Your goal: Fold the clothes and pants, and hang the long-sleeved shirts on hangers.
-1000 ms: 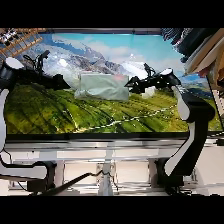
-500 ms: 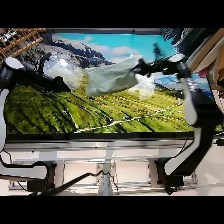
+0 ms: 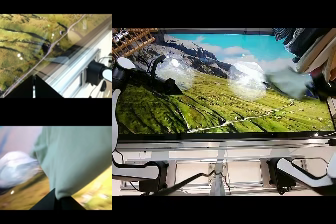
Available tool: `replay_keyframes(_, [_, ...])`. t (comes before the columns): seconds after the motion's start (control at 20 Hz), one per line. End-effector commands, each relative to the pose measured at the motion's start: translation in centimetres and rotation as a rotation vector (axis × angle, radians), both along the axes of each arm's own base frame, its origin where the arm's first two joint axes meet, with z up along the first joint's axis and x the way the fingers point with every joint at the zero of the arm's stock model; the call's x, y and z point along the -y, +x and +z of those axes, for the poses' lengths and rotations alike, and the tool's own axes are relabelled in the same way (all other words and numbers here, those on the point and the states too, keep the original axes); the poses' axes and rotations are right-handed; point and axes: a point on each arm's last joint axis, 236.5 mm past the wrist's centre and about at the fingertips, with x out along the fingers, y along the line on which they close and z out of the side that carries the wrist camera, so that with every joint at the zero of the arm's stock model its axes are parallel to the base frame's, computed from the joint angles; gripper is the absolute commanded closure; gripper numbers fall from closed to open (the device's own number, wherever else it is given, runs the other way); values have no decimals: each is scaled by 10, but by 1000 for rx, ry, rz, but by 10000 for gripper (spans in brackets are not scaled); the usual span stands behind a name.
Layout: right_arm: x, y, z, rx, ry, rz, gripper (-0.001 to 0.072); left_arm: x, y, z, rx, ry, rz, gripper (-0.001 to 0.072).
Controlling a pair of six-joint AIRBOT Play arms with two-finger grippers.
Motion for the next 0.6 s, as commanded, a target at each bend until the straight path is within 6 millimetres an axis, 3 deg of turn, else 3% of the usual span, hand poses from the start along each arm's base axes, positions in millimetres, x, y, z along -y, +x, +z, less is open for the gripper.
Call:
replay_keyframes(0.0, [36, -124, -54, -225, -4, -177, 701, 0, -1, 0, 2, -1, -5, 699])
replay_keyframes(0.1, [37, -156, -68, -305, 26, -181, 701, 0, -1, 0, 2, -1, -5, 699])
replay_keyframes(0.25, [44, -178, -75, -392, -11, -167, 701, -4, -1, -2, -1, 13, -3, 699])
replay_keyframes(0.4, [21, -203, -87, -523, 97, -140, 695, -16, 2, 7, 16, 34, 32, 700])
replay_keyframes(0.45, [18, -204, -85, -527, 107, -129, 548, -21, 5, 15, 40, 44, 47, 700])
replay_keyframes(0.5, [20, -201, -78, -514, 102, -129, 230, -30, 8, 27, 72, 72, 69, 700])
replay_keyframes(0.55, [24, -193, -64, -487, 95, -128, 85, -44, 11, 38, 104, 128, 98, 699])
